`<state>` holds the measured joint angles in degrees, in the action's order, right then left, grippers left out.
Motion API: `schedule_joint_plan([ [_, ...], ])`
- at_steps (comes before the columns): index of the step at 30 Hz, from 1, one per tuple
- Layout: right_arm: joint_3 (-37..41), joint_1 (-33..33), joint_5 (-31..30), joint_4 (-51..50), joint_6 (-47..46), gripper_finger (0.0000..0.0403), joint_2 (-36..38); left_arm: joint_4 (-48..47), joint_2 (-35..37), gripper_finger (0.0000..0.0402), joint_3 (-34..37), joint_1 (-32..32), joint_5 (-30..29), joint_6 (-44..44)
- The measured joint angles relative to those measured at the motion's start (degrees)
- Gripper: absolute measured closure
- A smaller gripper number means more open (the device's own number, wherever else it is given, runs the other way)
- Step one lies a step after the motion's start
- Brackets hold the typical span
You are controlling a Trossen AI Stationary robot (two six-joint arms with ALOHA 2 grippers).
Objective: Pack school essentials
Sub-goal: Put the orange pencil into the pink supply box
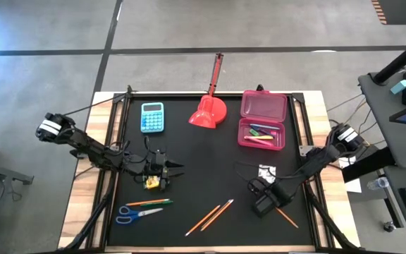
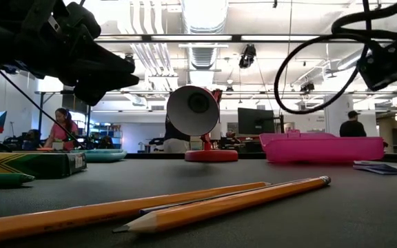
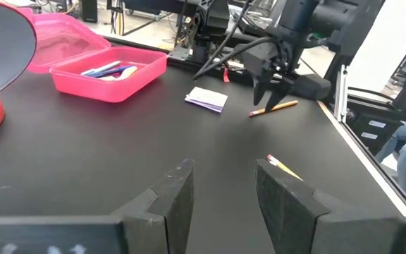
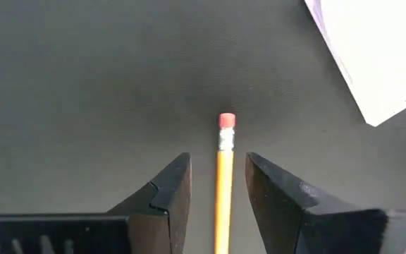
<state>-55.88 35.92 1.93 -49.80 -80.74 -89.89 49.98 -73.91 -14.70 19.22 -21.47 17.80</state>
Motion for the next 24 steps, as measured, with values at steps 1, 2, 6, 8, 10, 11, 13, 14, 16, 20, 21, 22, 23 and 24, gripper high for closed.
schedule_joint_plan([
  [1, 0.02, 0.0, 0.02, -0.28, 0.28, 0.0278, -0.26, 0.02, 0.0, 0.0268, 0.0, 0.0, 0.0, 0.0],
  [2, 0.1, 0.0, 0.01, -0.38, 0.4, 0.0278, -0.44, 0.02, 0.0, 0.0268, 0.0, 0.0, 0.0, 0.0],
  [6, 0.53, 0.09, 0.0, -0.14, 0.47, 0.0278, -1.72, 0.02, 0.0, 0.0268, 0.0, 0.0, 0.0, 0.0],
  [8, 0.83, 0.09, 0.05, 0.26, 0.52, 0.0278, -2.36, 0.02, 0.0, 0.0268, 0.0, 0.0, 0.01, 0.0],
  [10, 0.9, 0.07, 0.61, 0.69, 1.07, 0.0278, -2.95, 0.02, 0.0, 0.0268, 0.0, 0.0, 0.0, -0.02],
  [11, 0.87, 0.07, 0.69, 0.8, 1.58, 0.0278, -3.23, 0.01, 0.0, 0.0268, 0.0, 0.0, 0.0, -0.02],
  [13, 0.81, 0.07, 0.76, 0.93, 2.4, 0.0279, -3.78, 0.02, 0.0, 0.0268, 0.0, 0.0, 0.0, -0.02],
  [14, 0.86, 0.07, 0.74, 1.04, 2.78, 0.028, -3.87, 0.01, 0.0, 0.0268, 0.0, 0.0, 0.0, -0.01],
  [16, 0.87, 0.07, 0.84, 1.24, 3.4, 0.029, -4.18, 0.02, 0.0, 0.0268, 0.0, 0.0, 0.0, -0.02],
  [20, 0.92, 0.07, 0.94, 1.59, 3.9, 0.033, -4.19, 0.02, 0.0, 0.0268, 0.0, 0.0, 0.0, -0.02],
  [21, 0.94, 0.07, 0.96, 1.7, 3.94, 0.0343, -4.21, 0.0, 0.0, 0.0268, 0.0, 0.0, 0.02, -0.02],
  [22, 0.96, 0.07, 1.02, 1.8, 4.08, 0.0356, -4.24, 0.02, 0.0, 0.0268, 0.0, 0.0, 0.0, -0.02],
  [23, 0.96, 0.07, 1.0, 1.9, 4.27, 0.0369, -4.24, 0.02, 0.0, 0.0268, 0.0, 0.0, 0.0, -0.09],
  [24, 0.98, 0.07, 0.98, 1.86, 4.4, 0.0381, -4.24, 0.01, 0.0, 0.0268, 0.0, 0.0, 0.02, -0.15],
])
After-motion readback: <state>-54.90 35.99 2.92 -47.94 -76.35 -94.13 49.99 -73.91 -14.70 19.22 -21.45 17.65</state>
